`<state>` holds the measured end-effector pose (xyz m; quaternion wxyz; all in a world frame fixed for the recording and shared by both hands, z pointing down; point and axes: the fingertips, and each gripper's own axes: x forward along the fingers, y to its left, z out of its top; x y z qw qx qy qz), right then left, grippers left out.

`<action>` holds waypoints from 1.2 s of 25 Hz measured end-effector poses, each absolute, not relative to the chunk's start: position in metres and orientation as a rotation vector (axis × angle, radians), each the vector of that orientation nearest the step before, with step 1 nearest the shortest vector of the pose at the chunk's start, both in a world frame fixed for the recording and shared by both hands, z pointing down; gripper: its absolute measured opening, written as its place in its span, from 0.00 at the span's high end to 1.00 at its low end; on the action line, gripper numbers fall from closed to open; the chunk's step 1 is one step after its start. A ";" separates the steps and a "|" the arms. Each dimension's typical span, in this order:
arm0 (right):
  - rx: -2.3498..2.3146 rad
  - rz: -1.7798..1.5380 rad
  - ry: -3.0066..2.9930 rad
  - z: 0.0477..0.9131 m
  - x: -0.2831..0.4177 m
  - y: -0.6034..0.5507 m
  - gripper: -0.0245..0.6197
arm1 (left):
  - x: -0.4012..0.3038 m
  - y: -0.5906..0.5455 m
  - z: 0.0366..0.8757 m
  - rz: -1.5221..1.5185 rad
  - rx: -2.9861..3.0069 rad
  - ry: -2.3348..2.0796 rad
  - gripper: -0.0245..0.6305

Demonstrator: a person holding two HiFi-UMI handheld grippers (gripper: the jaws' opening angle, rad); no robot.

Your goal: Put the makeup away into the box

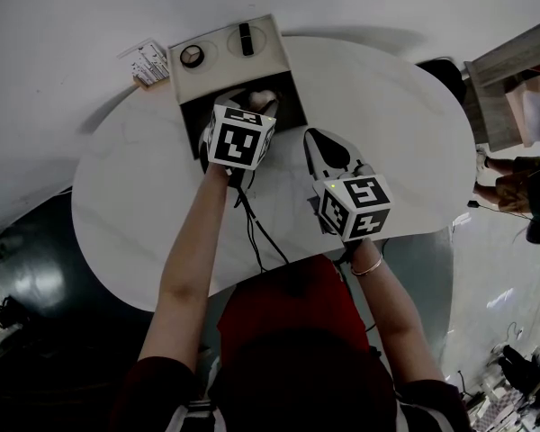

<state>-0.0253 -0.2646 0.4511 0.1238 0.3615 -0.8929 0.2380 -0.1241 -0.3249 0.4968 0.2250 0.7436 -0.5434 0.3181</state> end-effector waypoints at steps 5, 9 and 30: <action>1.056 0.676 -2.611 0.445 -0.025 -0.263 0.94 | -0.124 -0.322 0.486 0.848 2.069 -1.524 0.64; 1.070 0.666 -2.626 0.439 -0.022 -0.263 0.94 | -0.120 -0.317 0.468 0.794 2.091 -1.560 0.64; 1.092 0.557 -2.700 0.393 -0.004 -0.243 0.94 | -0.113 -0.269 0.407 0.621 2.105 -1.729 0.89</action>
